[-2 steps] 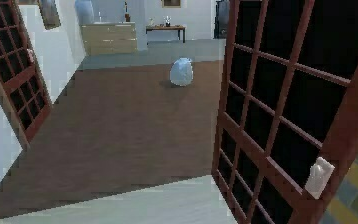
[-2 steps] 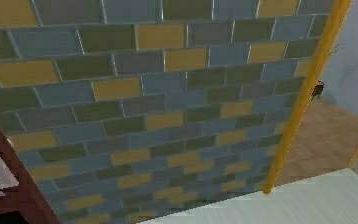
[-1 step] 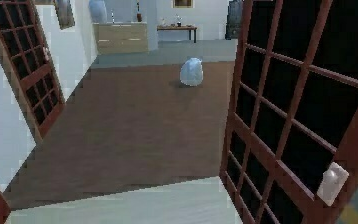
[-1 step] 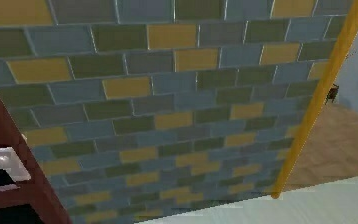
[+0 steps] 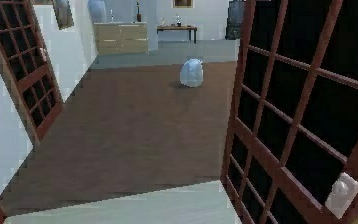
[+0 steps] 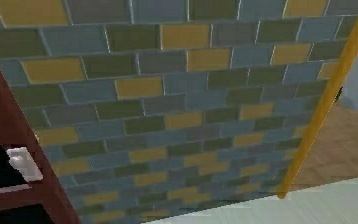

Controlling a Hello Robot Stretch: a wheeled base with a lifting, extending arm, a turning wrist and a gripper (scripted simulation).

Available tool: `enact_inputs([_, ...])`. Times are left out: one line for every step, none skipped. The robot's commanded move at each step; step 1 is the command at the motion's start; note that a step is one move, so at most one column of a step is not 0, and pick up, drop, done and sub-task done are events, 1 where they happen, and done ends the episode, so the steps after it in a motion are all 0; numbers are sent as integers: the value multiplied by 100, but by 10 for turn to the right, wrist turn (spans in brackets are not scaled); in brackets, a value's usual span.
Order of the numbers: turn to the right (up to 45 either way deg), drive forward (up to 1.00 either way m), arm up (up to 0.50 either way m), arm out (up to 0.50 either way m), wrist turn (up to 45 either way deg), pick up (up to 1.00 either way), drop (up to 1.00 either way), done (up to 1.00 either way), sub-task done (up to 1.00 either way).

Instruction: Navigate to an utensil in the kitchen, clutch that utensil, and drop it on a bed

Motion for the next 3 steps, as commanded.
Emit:
enact_inputs([-180,0,0,0,0,0,0,0,0])
enact_inputs([0,100,0,0,0,0,0,0,0])
enact_inputs([0,45,0,0,0,0,0,0,0])
